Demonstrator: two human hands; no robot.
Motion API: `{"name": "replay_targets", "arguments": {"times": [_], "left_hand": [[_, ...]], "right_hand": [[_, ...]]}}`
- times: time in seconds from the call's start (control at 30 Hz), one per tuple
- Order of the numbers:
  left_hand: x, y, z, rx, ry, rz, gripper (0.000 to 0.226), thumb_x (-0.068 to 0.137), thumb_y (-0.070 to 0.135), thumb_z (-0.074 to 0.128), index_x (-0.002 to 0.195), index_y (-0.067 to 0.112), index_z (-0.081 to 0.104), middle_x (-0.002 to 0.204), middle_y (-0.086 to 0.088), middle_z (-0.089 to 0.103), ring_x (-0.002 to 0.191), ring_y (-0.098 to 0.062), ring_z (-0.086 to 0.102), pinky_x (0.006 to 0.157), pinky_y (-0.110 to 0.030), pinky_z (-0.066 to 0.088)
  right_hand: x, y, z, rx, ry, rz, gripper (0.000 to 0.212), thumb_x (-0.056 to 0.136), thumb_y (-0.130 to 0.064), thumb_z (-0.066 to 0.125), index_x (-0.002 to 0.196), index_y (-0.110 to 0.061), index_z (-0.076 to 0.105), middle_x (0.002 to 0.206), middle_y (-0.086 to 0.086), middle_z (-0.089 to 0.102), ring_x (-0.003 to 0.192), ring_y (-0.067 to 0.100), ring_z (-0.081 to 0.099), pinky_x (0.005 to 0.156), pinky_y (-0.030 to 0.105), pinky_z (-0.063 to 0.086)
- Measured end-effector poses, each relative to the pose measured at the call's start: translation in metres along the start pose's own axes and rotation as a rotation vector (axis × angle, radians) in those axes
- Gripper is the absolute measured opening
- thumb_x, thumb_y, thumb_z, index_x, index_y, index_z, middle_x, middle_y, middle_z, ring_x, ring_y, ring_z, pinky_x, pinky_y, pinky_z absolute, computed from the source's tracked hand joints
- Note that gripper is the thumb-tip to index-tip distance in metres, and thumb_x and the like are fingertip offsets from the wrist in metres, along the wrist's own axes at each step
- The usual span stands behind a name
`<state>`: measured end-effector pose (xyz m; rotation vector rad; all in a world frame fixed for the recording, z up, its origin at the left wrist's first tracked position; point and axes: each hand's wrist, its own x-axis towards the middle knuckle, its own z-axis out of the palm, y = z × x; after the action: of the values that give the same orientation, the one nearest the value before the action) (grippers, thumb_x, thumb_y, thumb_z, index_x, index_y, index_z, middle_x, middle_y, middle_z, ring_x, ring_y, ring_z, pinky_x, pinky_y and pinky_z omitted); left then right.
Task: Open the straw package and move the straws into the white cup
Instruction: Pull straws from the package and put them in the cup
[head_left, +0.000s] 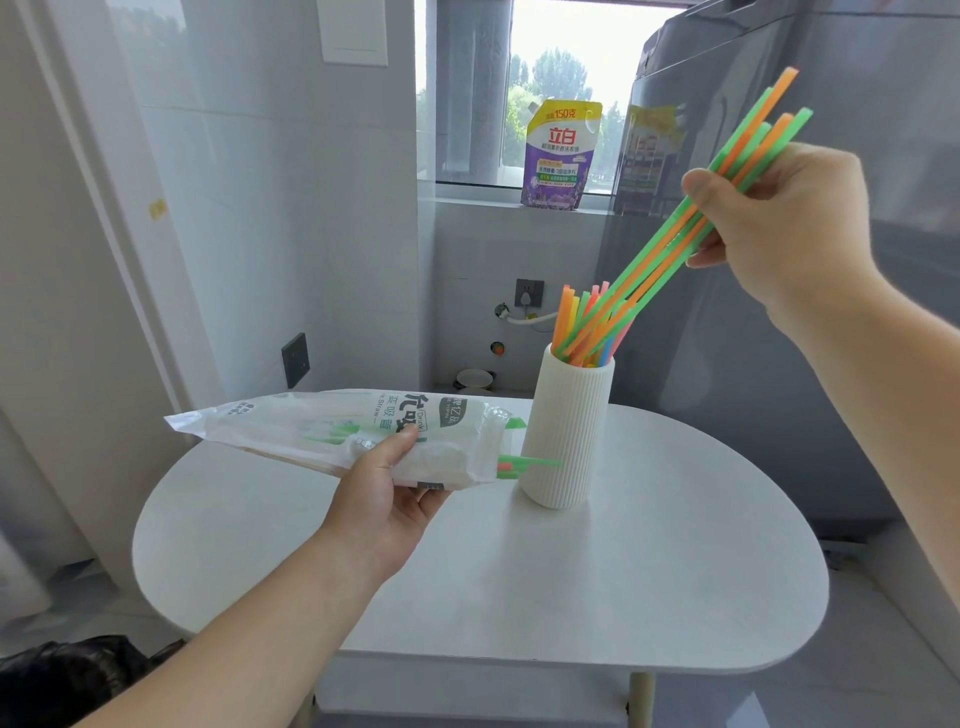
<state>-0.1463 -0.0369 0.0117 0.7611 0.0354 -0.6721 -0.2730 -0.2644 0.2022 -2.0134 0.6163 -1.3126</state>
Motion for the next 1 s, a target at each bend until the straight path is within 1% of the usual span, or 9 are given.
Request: {"name": "replay_targets", "arguments": {"times": [0.1,0.2,0.33,0.47,0.57,0.7,0.8,1.0], "left_hand": [[0.001,0.0,-0.001,0.0,-0.004,0.001,0.022,0.096,0.01,0.064,0.117,0.015,0.066,0.087,-0.004,0.08,0.071,-0.018,0.077,0.057,-0.033,0.063],[0.0,-0.001,0.0,0.004,-0.008,0.0,0.022,0.096,0.01,0.064,0.117,0.015,0.066,0.088,-0.004,0.08,0.071,-0.018,0.077,0.055,-0.032,0.062],[-0.001,-0.001,0.001,0.008,-0.017,0.011,0.022,0.097,0.009,0.062,0.118,0.014,0.066,0.088,-0.004,0.08,0.07,-0.018,0.077,0.053,-0.031,0.061],[-0.001,-0.002,0.001,0.016,-0.024,0.018,0.024,0.096,0.009,0.063,0.119,0.015,0.066,0.09,-0.004,0.08,0.072,-0.018,0.077,0.055,-0.032,0.062],[-0.001,-0.003,0.001,0.018,-0.031,0.016,0.024,0.096,0.009,0.062,0.119,0.015,0.066,0.09,-0.004,0.08,0.072,-0.018,0.077,0.056,-0.033,0.062],[-0.002,-0.002,0.001,0.016,-0.037,0.012,0.021,0.097,0.009,0.062,0.116,0.016,0.066,0.089,-0.003,0.08,0.071,-0.017,0.077,0.054,-0.032,0.062],[-0.002,-0.001,0.001,0.017,-0.039,0.011,0.019,0.097,0.009,0.062,0.114,0.015,0.067,0.087,-0.003,0.079,0.071,-0.017,0.076,0.054,-0.031,0.062],[-0.002,-0.002,0.002,0.018,-0.039,0.007,0.017,0.096,0.009,0.062,0.112,0.015,0.067,0.087,-0.003,0.079,0.07,-0.017,0.076,0.054,-0.032,0.062]], "right_hand": [[-0.003,0.003,0.002,-0.01,-0.018,0.015,0.029,0.09,-0.04,0.071,0.106,-0.016,0.071,0.094,-0.004,0.075,0.069,0.005,0.075,0.066,0.028,0.064],[-0.004,0.004,0.003,0.011,-0.013,0.021,0.026,0.09,-0.039,0.072,0.103,-0.016,0.072,0.093,-0.003,0.075,0.07,0.007,0.075,0.068,0.032,0.064],[-0.005,0.002,0.006,-0.001,-0.036,0.018,0.025,0.089,-0.039,0.072,0.1,-0.016,0.072,0.092,-0.003,0.075,0.07,0.007,0.075,0.068,0.032,0.064],[-0.004,-0.006,0.009,-0.02,-0.091,0.002,0.022,0.09,-0.039,0.072,0.101,-0.019,0.07,0.096,-0.003,0.075,0.07,0.006,0.075,0.068,0.03,0.064],[-0.002,-0.013,0.012,-0.03,-0.12,-0.019,0.018,0.09,-0.038,0.072,0.098,-0.022,0.069,0.094,-0.004,0.075,0.068,0.007,0.075,0.067,0.032,0.064],[-0.001,-0.018,0.017,-0.095,-0.165,-0.033,0.021,0.09,-0.039,0.071,0.1,-0.021,0.069,0.094,-0.005,0.073,0.068,0.007,0.075,0.067,0.031,0.064],[-0.003,-0.019,0.019,-0.133,-0.197,-0.066,0.019,0.091,-0.039,0.07,0.1,-0.023,0.068,0.095,-0.004,0.073,0.069,0.008,0.074,0.068,0.031,0.064],[-0.003,-0.018,0.028,-0.186,-0.237,-0.089,0.025,0.091,-0.042,0.068,0.103,-0.02,0.069,0.098,-0.004,0.073,0.07,0.007,0.074,0.065,0.025,0.062]]}}
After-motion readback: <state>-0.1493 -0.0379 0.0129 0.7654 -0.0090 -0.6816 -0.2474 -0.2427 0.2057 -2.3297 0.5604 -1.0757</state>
